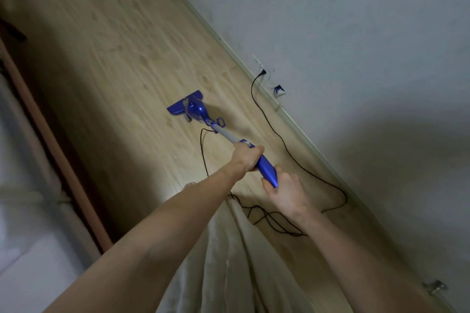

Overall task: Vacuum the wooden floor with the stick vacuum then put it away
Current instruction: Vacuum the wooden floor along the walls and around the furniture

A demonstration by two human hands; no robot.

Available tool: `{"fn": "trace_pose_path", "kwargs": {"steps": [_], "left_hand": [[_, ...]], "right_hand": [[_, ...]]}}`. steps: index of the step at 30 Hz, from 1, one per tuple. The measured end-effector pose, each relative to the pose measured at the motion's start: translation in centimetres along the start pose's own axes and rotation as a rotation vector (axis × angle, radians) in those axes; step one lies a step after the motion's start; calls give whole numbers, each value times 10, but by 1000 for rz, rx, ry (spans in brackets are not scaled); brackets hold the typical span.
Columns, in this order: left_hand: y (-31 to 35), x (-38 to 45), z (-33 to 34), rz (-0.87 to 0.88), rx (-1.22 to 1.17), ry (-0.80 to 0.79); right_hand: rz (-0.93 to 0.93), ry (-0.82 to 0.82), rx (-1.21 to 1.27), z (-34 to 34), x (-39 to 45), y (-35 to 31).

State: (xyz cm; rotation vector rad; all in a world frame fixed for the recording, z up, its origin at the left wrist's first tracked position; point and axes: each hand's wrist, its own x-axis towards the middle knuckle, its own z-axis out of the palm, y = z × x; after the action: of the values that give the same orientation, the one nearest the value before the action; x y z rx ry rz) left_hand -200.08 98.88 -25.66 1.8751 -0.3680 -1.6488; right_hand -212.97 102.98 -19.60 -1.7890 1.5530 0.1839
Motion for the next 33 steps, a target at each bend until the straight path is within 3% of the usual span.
{"fn": "trace_pose_path", "kwargs": {"steps": [8, 16, 22, 28, 33], "left_hand": [[-11, -77, 57, -2, 35, -122], [-15, -91, 6, 1, 241, -129], [-1, -70, -14, -12, 250, -56], [14, -79, -28, -57, 236, -157], [13, -77, -26, -30, 187, -152]], "right_hand": [[66, 10, 61, -38, -77, 37], [128, 73, 160, 5, -97, -11], [133, 19, 179, 17, -67, -33], [121, -11, 253, 5, -70, -41], [120, -31, 303, 5, -63, -40]]}}
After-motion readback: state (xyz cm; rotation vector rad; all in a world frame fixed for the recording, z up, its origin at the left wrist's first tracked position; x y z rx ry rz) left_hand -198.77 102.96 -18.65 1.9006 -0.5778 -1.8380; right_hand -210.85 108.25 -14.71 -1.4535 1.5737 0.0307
